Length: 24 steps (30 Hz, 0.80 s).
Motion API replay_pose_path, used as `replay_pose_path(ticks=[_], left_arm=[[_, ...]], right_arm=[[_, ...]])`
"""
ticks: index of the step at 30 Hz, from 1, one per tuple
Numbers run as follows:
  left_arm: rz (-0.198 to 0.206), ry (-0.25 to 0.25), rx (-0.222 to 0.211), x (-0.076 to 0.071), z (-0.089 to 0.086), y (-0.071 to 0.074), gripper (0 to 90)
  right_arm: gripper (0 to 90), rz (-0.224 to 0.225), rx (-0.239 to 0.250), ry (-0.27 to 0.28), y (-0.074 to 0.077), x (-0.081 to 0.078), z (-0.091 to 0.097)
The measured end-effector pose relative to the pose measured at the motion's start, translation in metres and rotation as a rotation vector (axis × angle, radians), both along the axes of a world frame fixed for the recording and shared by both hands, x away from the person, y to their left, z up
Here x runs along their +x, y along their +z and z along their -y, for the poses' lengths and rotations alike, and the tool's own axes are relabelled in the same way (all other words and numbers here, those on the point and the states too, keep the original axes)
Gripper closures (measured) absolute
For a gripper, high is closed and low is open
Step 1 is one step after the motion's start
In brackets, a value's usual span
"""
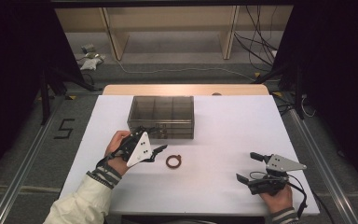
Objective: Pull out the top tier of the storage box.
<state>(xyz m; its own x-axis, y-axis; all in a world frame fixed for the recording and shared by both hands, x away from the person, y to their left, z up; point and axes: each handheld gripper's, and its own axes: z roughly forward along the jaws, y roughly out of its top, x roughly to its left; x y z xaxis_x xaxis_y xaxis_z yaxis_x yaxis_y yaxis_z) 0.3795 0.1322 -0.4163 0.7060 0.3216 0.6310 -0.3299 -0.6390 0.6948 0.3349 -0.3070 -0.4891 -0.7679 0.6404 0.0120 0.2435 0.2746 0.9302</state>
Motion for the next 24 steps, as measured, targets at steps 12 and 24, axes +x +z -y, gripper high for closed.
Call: replay_pose_path(ticks=[12, 24], left_arm=[[0.120, 0.019, 0.040, -0.006, 0.004, -0.004, 43.3], [0.203, 0.069, 0.109, -0.005, 0.008, -0.011, 39.7]], right_arm=[[2.4, -0.003, 0.000, 0.001, 0.000, 0.000, 0.000], [2.4, -0.003, 0.000, 0.002, 0.000, 0.000, 0.000]])
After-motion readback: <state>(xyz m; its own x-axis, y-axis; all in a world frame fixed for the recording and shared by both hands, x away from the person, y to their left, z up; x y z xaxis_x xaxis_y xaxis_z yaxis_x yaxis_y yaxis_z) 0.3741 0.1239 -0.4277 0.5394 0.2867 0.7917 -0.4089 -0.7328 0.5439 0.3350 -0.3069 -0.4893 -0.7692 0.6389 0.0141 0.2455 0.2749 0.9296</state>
